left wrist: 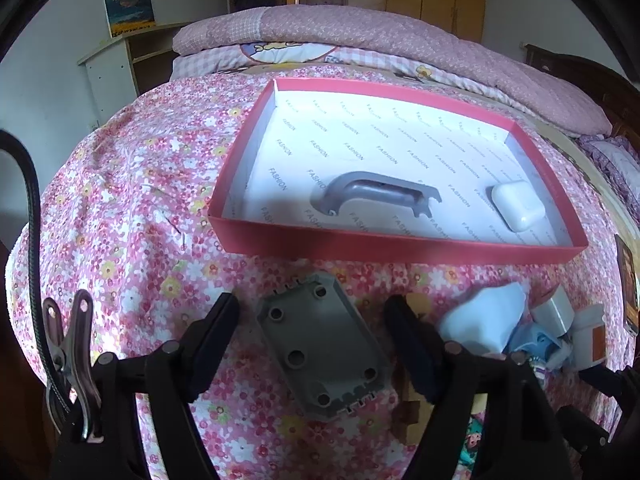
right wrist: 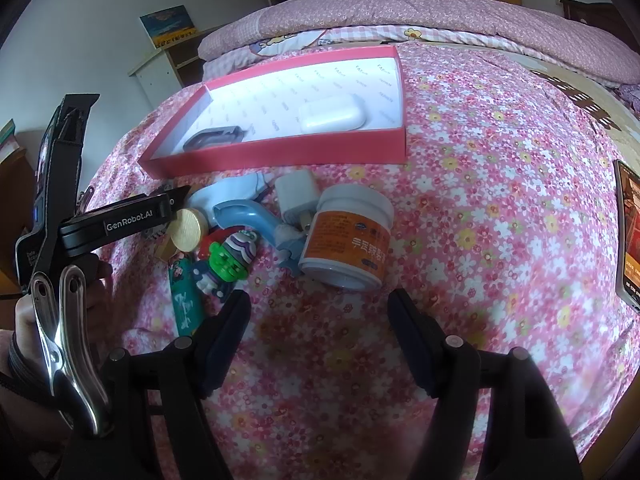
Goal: Organize rigid objects
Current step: 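Grasp the grey studded plate with the left gripper, then lift the grey plate with the left gripper while the right gripper grasps the orange-labelled jar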
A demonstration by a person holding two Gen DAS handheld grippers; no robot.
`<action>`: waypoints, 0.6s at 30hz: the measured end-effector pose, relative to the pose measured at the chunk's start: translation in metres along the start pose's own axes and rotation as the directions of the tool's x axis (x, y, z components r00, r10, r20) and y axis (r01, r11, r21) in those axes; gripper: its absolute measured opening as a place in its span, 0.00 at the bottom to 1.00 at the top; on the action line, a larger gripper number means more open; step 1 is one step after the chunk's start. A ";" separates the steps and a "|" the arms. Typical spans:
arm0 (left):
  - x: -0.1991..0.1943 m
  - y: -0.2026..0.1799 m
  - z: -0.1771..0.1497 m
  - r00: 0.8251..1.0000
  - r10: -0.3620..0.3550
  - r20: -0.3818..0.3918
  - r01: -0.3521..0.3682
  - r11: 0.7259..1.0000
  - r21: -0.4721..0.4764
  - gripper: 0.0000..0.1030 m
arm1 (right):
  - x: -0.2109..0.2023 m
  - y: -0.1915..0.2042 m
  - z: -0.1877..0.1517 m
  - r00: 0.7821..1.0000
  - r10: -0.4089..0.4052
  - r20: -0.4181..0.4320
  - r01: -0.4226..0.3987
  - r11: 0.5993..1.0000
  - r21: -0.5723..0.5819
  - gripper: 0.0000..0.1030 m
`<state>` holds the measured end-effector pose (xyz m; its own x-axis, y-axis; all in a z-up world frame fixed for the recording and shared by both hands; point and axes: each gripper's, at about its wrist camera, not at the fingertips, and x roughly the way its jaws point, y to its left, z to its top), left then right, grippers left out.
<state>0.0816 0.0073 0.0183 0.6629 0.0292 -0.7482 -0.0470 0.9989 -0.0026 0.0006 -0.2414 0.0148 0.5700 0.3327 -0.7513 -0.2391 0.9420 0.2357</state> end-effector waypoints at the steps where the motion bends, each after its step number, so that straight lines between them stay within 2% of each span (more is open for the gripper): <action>1: -0.001 -0.001 0.000 1.000 -0.003 0.004 0.003 1.000 0.006 0.69 | 0.000 0.000 0.000 1.000 0.000 0.000 0.000 1.000 0.001 0.71; 4: -0.004 -0.004 -0.003 1.000 -0.014 0.010 0.014 1.000 0.027 0.60 | 0.000 0.000 0.000 1.000 0.000 -0.001 0.000 1.000 0.003 0.71; 10: -0.009 -0.005 -0.006 1.000 -0.015 0.013 0.015 0.999 0.044 0.49 | 0.000 0.000 0.000 1.000 0.000 0.000 0.000 1.000 0.003 0.71; 18: -0.012 -0.001 -0.009 0.999 -0.037 0.005 0.037 0.998 0.040 0.47 | 0.000 0.000 0.000 1.000 0.001 -0.001 -0.001 1.000 0.002 0.71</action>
<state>0.0665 0.0057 0.0215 0.6676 -0.0080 -0.7445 0.0080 1.0000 -0.0036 0.0001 -0.2412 0.0148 0.5692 0.3332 -0.7517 -0.2380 0.9418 0.2372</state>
